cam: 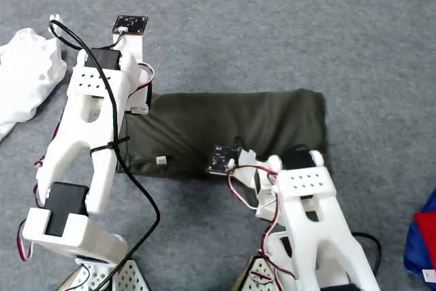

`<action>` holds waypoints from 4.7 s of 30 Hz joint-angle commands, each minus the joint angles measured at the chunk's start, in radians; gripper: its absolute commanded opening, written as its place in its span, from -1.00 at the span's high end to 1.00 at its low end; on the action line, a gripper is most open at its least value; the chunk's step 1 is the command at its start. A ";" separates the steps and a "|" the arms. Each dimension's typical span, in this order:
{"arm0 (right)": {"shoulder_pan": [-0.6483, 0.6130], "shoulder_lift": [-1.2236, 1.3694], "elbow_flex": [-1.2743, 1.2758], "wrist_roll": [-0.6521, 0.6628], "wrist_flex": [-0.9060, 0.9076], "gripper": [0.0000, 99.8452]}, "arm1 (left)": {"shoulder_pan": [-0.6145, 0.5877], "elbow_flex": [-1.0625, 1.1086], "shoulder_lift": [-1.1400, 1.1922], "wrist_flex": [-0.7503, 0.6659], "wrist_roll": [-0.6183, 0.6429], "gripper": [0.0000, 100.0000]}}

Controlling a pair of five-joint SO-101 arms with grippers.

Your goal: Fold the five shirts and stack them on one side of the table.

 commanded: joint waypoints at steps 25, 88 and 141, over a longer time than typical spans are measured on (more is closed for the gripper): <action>0.257 0.154 -0.232 0.166 -0.176 0.92 | 0.000 -0.005 -0.053 -0.003 -0.005 0.96; 0.312 0.214 -0.145 0.164 -0.123 0.99 | 0.000 -0.003 -0.053 0.015 -0.005 0.96; 0.329 1.070 -0.969 0.014 -0.488 0.97 | -0.029 -0.244 0.492 -0.244 0.173 0.96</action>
